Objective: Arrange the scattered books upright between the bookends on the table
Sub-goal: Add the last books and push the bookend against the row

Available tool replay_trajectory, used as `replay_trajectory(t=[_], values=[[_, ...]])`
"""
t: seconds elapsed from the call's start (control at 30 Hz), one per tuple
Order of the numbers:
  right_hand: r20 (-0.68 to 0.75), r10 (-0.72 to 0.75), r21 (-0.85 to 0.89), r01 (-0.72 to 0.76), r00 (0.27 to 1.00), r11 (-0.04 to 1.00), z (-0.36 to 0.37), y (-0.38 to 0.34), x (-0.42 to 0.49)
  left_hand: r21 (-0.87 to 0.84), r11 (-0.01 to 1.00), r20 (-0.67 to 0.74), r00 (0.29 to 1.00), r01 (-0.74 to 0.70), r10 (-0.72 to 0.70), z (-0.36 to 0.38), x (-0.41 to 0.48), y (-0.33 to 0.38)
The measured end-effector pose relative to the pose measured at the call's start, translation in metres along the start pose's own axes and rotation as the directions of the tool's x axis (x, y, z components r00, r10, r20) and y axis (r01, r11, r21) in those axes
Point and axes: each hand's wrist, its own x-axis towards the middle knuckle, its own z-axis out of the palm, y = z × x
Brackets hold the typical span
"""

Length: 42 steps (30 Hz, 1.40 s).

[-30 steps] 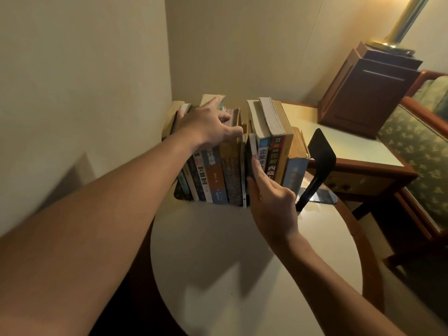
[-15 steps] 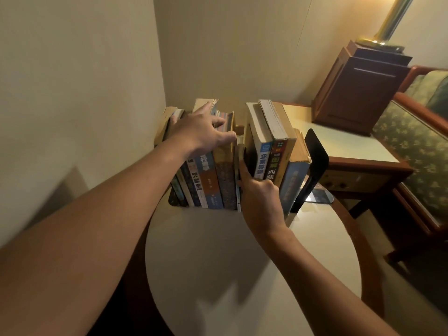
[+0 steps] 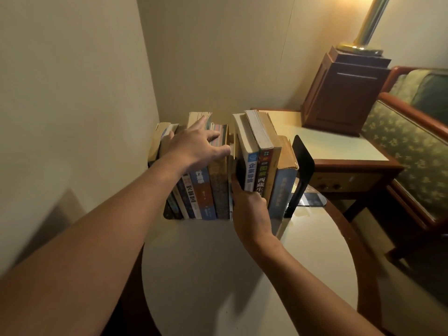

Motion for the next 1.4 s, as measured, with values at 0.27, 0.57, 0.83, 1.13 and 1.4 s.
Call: replay_trajectory(t=[0.27,0.57,0.83,1.13,1.4], values=[[-0.377,0.115,0.031,-0.112,0.919,0.993,0.000,0.031,-0.040,0.042,0.999,0.006,0.999,-0.033,0.033,0.001,-0.003,0.019],[-0.344,0.276,0.203,-0.216,0.898,0.955,0.036,0.052,-0.023,0.024,0.999,0.006,0.999,-0.040,0.040,0.004,0.002,0.015],[-0.288,0.400,0.309,-0.311,0.870,0.899,0.045,0.041,-0.014,0.004,0.999,-0.010,0.999,-0.045,0.045,0.004,0.001,0.013],[-0.318,0.403,0.321,-0.302,0.858,0.898,0.048,0.041,-0.011,-0.027,0.999,-0.011,0.999,-0.034,0.034,0.003,0.000,0.013],[-0.299,0.397,0.314,-0.303,0.868,0.900,0.051,0.042,-0.008,-0.014,1.000,-0.006,1.000,-0.025,0.025,0.003,0.000,0.013]])
